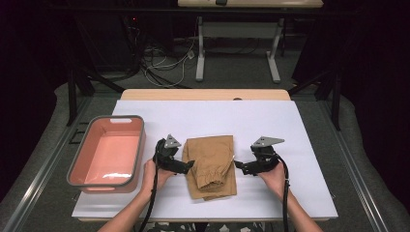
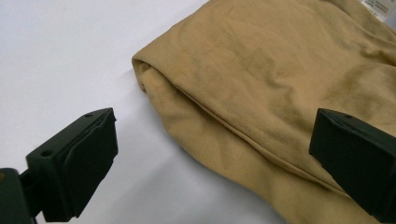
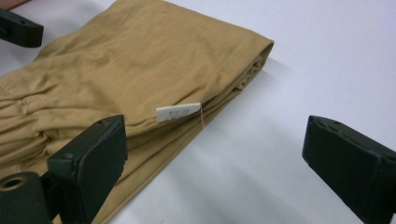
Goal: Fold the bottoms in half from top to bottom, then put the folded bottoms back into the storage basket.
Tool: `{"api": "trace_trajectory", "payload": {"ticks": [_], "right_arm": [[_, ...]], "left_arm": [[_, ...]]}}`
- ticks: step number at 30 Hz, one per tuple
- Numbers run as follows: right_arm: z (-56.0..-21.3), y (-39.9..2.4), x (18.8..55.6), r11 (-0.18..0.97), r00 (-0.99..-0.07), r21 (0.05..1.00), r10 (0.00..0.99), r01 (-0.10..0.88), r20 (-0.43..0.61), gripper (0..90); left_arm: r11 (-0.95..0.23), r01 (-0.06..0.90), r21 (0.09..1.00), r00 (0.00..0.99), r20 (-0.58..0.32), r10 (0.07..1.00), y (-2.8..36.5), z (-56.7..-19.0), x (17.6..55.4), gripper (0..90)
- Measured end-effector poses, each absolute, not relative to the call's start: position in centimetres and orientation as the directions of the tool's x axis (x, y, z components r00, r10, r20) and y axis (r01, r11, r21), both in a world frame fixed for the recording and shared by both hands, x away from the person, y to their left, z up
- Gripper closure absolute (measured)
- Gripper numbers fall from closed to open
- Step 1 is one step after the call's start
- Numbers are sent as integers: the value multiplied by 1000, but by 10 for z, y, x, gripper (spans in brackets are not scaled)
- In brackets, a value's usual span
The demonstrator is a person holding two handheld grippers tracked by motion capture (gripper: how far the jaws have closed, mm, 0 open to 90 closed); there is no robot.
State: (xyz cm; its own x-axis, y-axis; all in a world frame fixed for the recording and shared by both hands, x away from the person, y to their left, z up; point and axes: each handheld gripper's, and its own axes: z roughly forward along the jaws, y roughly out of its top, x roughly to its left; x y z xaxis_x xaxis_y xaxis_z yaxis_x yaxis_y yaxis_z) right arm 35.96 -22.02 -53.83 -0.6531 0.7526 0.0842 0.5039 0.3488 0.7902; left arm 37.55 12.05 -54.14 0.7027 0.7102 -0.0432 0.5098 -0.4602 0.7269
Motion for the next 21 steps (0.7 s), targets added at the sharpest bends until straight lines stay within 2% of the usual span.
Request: {"api": "trace_trajectory", "payload": {"ticks": [11, 21], "right_arm": [[-540, -226, 349, 389, -664, 788, 747, 478, 34, 10], [-539, -228, 351, 389, -658, 794, 753, 467, 17, 11]], "left_arm": [[-449, 526, 722, 690, -53, 722, 119, -541, 373, 2], [-426, 560, 710, 665, -79, 743, 115, -543, 379, 0]]}}
